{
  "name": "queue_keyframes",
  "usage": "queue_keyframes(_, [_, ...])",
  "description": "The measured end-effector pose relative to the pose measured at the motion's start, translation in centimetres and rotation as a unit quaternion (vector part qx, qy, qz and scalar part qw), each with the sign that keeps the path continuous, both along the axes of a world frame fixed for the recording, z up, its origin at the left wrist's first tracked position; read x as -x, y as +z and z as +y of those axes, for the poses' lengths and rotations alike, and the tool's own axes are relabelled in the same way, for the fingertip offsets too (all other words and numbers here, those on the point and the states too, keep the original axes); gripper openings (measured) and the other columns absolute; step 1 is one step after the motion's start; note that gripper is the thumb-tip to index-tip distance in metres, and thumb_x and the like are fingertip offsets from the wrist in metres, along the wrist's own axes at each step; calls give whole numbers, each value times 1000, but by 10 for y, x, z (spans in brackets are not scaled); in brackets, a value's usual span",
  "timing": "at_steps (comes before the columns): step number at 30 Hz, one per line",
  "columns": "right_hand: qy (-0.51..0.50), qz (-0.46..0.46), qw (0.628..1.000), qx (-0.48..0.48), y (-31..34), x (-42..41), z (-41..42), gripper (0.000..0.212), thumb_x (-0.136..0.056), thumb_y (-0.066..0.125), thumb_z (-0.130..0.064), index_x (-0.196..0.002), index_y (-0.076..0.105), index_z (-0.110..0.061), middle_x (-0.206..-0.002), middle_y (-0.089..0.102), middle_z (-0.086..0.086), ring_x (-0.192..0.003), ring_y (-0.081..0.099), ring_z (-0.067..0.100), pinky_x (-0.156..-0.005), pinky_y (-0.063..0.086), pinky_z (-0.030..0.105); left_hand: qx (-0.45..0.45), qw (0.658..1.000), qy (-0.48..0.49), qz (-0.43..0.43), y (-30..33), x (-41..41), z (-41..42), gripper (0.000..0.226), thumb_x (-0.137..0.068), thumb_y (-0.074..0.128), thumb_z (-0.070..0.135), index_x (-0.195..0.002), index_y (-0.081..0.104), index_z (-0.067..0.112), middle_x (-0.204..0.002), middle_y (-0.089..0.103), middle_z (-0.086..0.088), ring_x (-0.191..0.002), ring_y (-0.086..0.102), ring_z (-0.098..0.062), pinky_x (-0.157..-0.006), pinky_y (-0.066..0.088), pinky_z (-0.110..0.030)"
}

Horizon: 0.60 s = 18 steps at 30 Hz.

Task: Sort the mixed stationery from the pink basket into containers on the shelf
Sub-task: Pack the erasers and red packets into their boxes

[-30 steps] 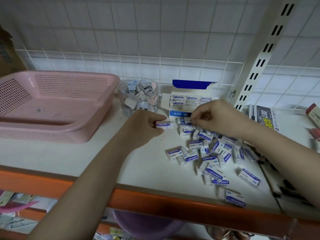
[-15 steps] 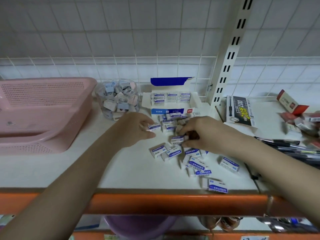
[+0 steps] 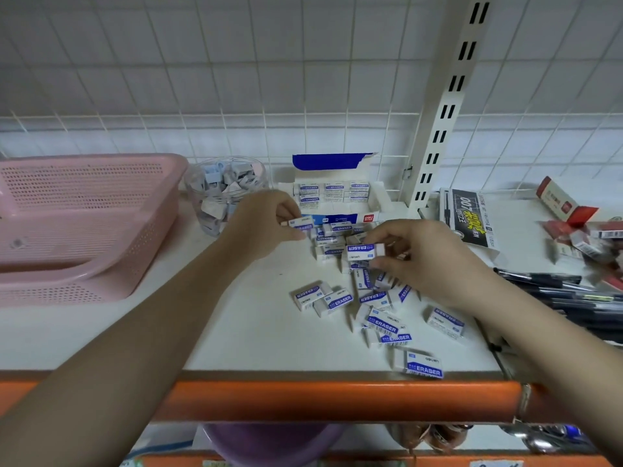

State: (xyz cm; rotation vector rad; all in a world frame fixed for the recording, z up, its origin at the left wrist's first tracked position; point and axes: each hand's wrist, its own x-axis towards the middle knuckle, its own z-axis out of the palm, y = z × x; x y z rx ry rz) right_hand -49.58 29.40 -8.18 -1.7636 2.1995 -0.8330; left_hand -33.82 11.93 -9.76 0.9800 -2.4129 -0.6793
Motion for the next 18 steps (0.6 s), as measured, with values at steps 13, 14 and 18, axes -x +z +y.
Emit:
queue_keyframes(13, [-51,-30,998,34,-10,6,15,24,-79,74,-18,-102,70,-24,-79,65,-7,-73,61,8,-65,42,10,128,982,109,-90,-9,62,-45,25,-90,60,8,-113,67,15,-112,66,-5,-94,63,-22,-80,52,-33])
queue_keyframes(14, [-54,-31,997,36,-11,6,15,23,-79,75,-17,-101,70,-23,-78,65,-6,-72,61,9,-65,42,10,134,979,123,-94,-9,64,-44,24,-89,60,7,-110,68,16,-109,67,-5,-91,63,-23,-78,52,-34])
queue_keyframes(18, [-65,-35,997,30,-10,8,17,22,-79,75,-15,-99,71,-22,-68,55,-16,-69,59,10,-60,39,5,155,970,117,-148,-5,68,-43,14,-86,65,5,-98,69,9,-96,68,-8,-81,62,-22,-75,53,-36])
